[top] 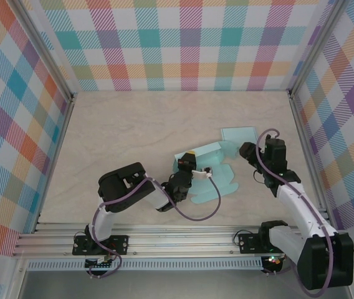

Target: Fold the paper box

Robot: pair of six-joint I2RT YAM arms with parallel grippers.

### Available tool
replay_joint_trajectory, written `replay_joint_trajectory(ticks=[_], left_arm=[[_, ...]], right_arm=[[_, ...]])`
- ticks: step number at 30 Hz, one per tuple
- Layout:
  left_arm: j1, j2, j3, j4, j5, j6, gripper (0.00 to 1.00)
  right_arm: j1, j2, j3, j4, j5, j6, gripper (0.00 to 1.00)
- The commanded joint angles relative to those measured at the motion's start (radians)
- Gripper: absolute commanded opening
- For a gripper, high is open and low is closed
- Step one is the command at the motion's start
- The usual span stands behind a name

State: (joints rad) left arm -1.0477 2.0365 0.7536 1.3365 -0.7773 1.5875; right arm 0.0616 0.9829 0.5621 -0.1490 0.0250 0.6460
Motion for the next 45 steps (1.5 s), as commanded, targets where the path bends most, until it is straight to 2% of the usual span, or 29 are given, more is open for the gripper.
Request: replay_joint_trajectory(ticks=[1, 8, 17, 21, 31, 40, 45], left_arm=[[-0.009, -0.081, -0.017, 0.018, 0.004, -0.011, 0.00], [-0.015, -0.129, -0.032, 0.016, 0.019, -0.023, 0.00], [-0.016, -0.110, -0.030, 0.016, 0.019, -0.026, 0.00], [-0.016, -0.113, -0.031, 0.016, 0.020, -0.025, 0.00], [-0.014, -0.081, -0.012, 0.015, 0.021, -0.018, 0.00], [-0.014, -0.049, 0.003, 0.015, 0.020, -0.016, 0.00], [-0.014, -0.061, 0.003, 0.013, 0.021, -0.029, 0.00]], right_arm=[[-0.058, 0.046, 0.034, -0.081, 0.020, -0.039, 0.59], [-0.063, 0.289, 0.152, 0.010, -0.209, -0.158, 0.54], [-0.043, 0.447, 0.201, 0.076, -0.234, -0.241, 0.55], [-0.024, 0.513, 0.230, 0.103, -0.299, -0.279, 0.55], [0.095, 0.514, 0.252, 0.117, -0.309, -0.335, 0.55], [0.125, 0.461, 0.237, 0.138, -0.358, -0.327, 0.55], [0.140, 0.487, 0.228, 0.184, -0.410, -0.301, 0.55]])
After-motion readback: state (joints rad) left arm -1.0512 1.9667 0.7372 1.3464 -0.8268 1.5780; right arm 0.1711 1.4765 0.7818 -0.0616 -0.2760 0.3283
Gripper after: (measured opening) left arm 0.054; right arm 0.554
